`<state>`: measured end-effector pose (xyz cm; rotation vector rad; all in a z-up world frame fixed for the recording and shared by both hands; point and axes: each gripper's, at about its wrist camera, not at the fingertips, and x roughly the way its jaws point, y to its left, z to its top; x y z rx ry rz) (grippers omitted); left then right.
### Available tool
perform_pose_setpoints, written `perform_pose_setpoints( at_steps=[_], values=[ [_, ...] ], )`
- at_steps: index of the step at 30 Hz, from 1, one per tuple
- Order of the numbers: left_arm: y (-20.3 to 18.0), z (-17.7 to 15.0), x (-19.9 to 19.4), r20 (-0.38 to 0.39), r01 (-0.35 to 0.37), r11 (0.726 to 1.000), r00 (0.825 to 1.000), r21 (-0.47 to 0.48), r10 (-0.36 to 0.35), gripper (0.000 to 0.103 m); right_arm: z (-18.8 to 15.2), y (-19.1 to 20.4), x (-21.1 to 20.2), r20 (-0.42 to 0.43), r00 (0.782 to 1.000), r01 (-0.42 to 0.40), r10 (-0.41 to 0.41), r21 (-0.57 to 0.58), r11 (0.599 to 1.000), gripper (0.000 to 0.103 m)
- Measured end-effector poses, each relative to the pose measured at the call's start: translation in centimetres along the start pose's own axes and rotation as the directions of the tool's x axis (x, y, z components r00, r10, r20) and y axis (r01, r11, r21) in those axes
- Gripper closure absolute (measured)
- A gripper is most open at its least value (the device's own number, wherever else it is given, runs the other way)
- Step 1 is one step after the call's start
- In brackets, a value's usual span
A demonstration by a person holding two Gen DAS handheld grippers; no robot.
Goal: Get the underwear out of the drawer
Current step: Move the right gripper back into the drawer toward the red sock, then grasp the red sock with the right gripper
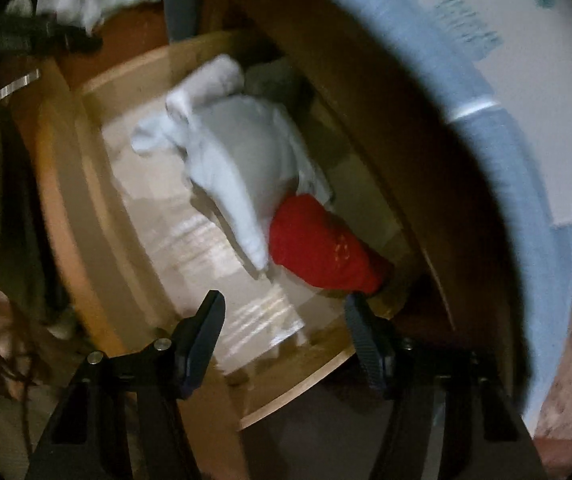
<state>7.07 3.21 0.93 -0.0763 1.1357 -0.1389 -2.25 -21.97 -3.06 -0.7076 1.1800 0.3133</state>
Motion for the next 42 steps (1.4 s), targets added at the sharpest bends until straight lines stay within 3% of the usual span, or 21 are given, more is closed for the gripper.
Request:
perform_pose_setpoints(
  at_steps=[7,19,25,37,42],
  values=[
    [0.1,0.0,0.1,-0.013,0.006,1.000,1.000,-0.009,-0.006,0.046,0.3,0.7,4.0,-0.034,0.996,0.073,-0.078,-0.112,0.991,0.044],
    [0.4,0.2,0.8,-0.037,0.020,0.999,0.999,-0.035,-0.021,0.046,0.8,1.9,8.1,0.016,0.975,0.215,-0.221,-0.307,0.927,0.044],
    [0.5,0.3,1.0,-0.046,0.024,0.999,0.999,-0.042,-0.026,0.046,0.8,1.9,9.7,0.022,0.980,0.193,-0.198,-0.356,0.914,0.044],
    [0.6,0.4,1.2,-0.057,0.032,0.998,0.998,-0.047,-0.035,0.046,2.7,0.0,12.2,0.026,0.992,0.123,-0.122,-0.358,0.926,0.048],
    [0.5,0.4,1.2,-0.059,0.028,0.999,0.998,-0.046,-0.031,0.046,3.2,-2.0,12.5,-0.026,0.999,0.029,-0.036,-0.238,0.971,0.053]
  ],
)
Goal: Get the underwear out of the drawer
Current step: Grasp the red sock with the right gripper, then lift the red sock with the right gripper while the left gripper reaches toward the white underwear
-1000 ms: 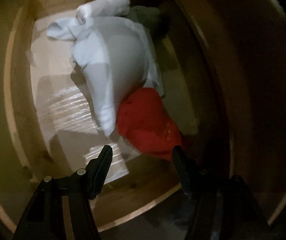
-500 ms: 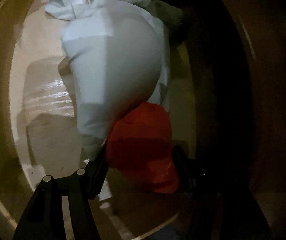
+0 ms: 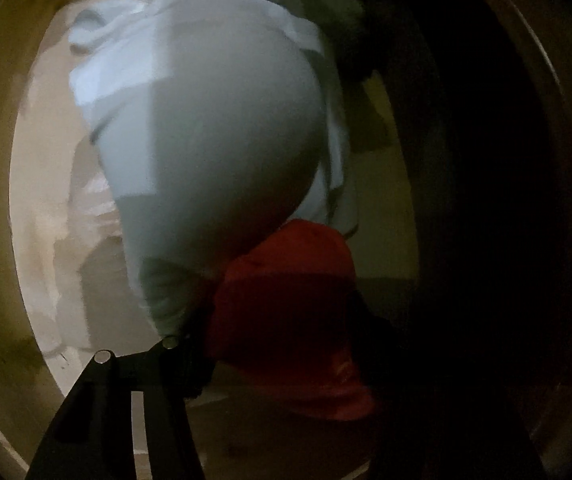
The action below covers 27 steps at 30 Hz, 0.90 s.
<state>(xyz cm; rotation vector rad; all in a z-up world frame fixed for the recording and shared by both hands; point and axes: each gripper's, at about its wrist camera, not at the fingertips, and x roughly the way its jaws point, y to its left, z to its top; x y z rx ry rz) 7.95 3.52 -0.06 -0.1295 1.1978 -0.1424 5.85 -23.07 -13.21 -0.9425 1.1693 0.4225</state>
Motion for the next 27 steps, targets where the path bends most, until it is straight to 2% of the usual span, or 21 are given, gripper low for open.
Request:
perform_pose_setpoints(
  at_steps=[4,9,14,18,27],
  values=[
    [0.0,0.0,0.0,0.003,0.001,1.000,1.000,0.002,-0.001,0.046,-0.3,-0.9,0.1,-0.019,0.998,-0.060,0.062,0.096,0.994,0.058],
    [-0.1,-0.1,0.0,0.004,0.004,1.000,1.000,0.004,-0.004,0.046,-1.0,-0.3,-0.7,-0.041,0.990,-0.128,0.136,0.153,0.980,0.060],
    [0.0,-0.2,-0.2,0.009,0.007,1.000,1.000,0.003,-0.007,0.046,-1.3,-0.7,-1.5,-0.053,0.969,-0.221,0.241,0.243,0.944,0.064],
    [0.0,-0.3,-0.3,0.007,0.009,1.000,1.000,0.004,-0.009,0.046,-1.5,-1.6,-2.7,-0.029,0.949,-0.287,0.315,0.340,0.895,0.066],
    [-0.4,-0.4,-0.1,0.007,0.010,1.000,1.000,0.019,-0.010,0.046,-3.4,-1.2,-7.4,0.080,0.933,-0.336,0.352,0.548,0.766,0.068]
  ],
)
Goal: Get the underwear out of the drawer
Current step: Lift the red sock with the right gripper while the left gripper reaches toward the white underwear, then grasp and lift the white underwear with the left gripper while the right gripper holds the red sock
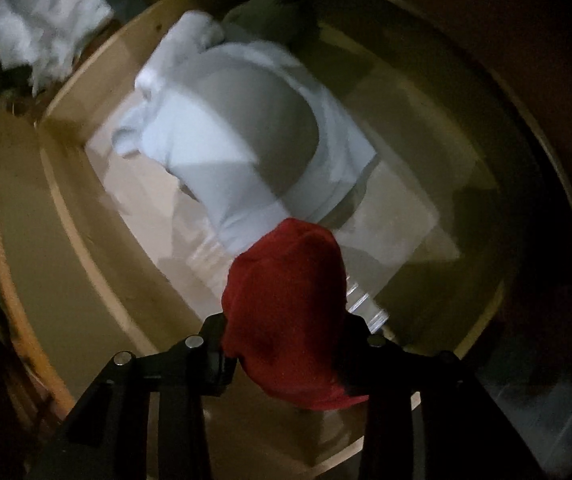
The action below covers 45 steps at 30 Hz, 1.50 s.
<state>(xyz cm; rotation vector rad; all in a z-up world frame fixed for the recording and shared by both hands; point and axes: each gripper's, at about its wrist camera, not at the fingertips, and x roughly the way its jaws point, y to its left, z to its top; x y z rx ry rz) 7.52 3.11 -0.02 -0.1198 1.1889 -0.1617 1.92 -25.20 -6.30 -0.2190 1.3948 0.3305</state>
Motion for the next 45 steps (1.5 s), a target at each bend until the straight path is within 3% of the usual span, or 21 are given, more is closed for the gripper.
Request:
perform_pose_setpoints(
  at_steps=[6,10,14,17,20,24,28,36,43,45],
  values=[
    [-0.5,-0.1,0.0,0.004,-0.007,1.000,1.000,0.027,0.006,0.046,-1.9,-0.6,-2.9,0.091,0.996,-0.011,-0.001,0.138,0.990,0.068],
    [-1.2,-0.1,0.1,-0.005,-0.007,0.997,1.000,0.074,0.008,0.046,-1.3,0.3,-4.5,0.178,0.984,-0.077,0.030,0.262,0.962,0.068],
    [-2.9,-0.2,0.3,-0.021,0.004,0.984,1.000,0.177,-0.001,0.046,-2.8,0.0,-4.2,0.261,0.964,-0.138,0.039,0.372,0.918,0.068],
    [-4.9,-0.2,0.6,-0.036,0.024,0.954,0.999,0.299,-0.014,0.046,-5.0,-1.3,-6.1,0.314,0.949,-0.166,0.024,0.435,0.885,0.068],
    [-7.6,-0.7,1.1,-0.058,0.036,0.881,0.998,0.471,-0.010,0.046,-5.9,-1.2,-6.8,0.351,0.936,-0.189,0.007,0.487,0.853,0.068],
    [-10.9,-1.8,2.3,-0.109,0.067,0.732,0.994,0.678,0.010,0.046,-6.3,-1.4,-6.5,0.368,0.930,-0.198,-0.008,0.518,0.832,0.068],
    [-12.5,-1.8,3.7,-0.197,0.148,0.666,0.980,0.732,-0.002,0.045,-6.4,-1.4,-6.5,0.367,0.930,-0.192,-0.018,0.527,0.828,0.068],
    [-15.9,-1.7,6.1,-0.194,0.128,0.512,0.978,0.849,0.075,0.035,-6.2,-1.0,-6.2,0.342,0.939,-0.155,-0.040,0.525,0.837,0.068],
    [-17.2,-1.7,7.2,-0.217,0.156,0.428,0.971,0.890,0.096,0.030,-6.2,-0.8,-6.0,0.327,0.944,-0.140,-0.049,0.529,0.837,0.067],
    [-17.4,-1.6,7.6,-0.229,0.168,0.419,0.968,0.892,0.100,0.028,-6.2,-0.8,-6.1,0.324,0.945,-0.137,-0.050,0.529,0.837,0.067]
  ],
)
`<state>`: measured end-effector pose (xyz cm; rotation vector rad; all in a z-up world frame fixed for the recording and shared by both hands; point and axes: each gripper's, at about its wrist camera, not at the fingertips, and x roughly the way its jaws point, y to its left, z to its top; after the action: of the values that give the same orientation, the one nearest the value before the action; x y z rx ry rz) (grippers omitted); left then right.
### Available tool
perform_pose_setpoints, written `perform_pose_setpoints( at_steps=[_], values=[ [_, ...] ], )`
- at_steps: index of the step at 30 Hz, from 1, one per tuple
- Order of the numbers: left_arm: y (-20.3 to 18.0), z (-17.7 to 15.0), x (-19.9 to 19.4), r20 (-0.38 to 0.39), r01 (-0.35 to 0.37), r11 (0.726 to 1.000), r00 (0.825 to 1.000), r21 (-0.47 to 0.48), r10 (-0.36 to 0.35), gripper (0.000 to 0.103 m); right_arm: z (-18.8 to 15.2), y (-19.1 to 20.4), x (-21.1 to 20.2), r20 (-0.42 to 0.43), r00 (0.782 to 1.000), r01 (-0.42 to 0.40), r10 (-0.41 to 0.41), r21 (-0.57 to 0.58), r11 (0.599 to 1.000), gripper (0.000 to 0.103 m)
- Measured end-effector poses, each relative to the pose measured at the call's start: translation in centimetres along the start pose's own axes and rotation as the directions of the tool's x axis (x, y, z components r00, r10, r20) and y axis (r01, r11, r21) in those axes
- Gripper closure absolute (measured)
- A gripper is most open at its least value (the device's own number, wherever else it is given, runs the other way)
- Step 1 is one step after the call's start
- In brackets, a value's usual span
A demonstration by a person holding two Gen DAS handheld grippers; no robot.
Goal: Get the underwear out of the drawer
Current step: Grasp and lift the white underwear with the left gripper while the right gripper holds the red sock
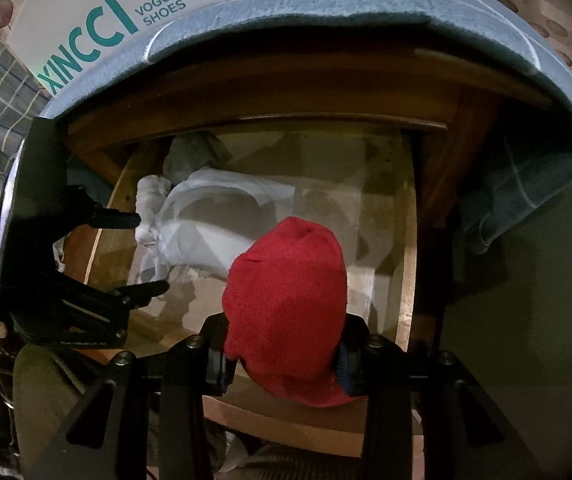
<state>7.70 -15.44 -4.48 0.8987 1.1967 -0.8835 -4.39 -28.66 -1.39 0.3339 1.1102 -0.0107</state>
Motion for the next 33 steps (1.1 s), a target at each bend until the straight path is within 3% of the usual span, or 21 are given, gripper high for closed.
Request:
perform_pose_setpoints(
  at_steps=[14,23,24,25,28,30,33],
  values=[
    [-1.2,2.7,3.3,0.004,-0.095,0.987,0.995,0.130,0.095,0.025,0.0,-0.1,-0.3,-0.016,1.000,0.003,-0.003,0.008,1.000,0.067],
    [-1.1,3.3,4.8,0.012,-0.094,0.983,0.996,0.159,0.094,0.025,0.0,-0.4,-0.3,-0.019,1.000,-0.006,0.006,0.018,1.000,0.067],
    [-1.0,3.3,5.0,0.000,-0.090,0.984,0.996,0.151,0.091,0.031,0.0,-0.4,-0.3,-0.021,1.000,-0.009,0.010,0.017,1.000,0.067],
    [-0.7,3.3,5.2,-0.020,-0.069,0.988,0.997,0.137,0.072,0.050,0.0,-0.4,-0.3,-0.021,1.000,-0.008,0.009,0.017,1.000,0.067],
    [0.3,3.1,5.6,-0.069,-0.016,0.996,0.997,0.088,0.022,0.076,-0.1,-0.3,-0.4,-0.022,1.000,-0.012,0.012,0.015,1.000,0.067],
    [0.9,2.8,5.2,-0.072,-0.010,0.998,0.997,0.057,0.014,0.084,-0.2,-0.2,-0.4,-0.021,1.000,-0.013,0.014,0.015,1.000,0.067],
    [1.4,2.3,4.2,-0.061,0.012,1.000,0.998,0.023,-0.011,0.090,-0.2,-0.2,-0.2,-0.021,1.000,-0.014,0.014,0.016,1.000,0.067]
  ],
)
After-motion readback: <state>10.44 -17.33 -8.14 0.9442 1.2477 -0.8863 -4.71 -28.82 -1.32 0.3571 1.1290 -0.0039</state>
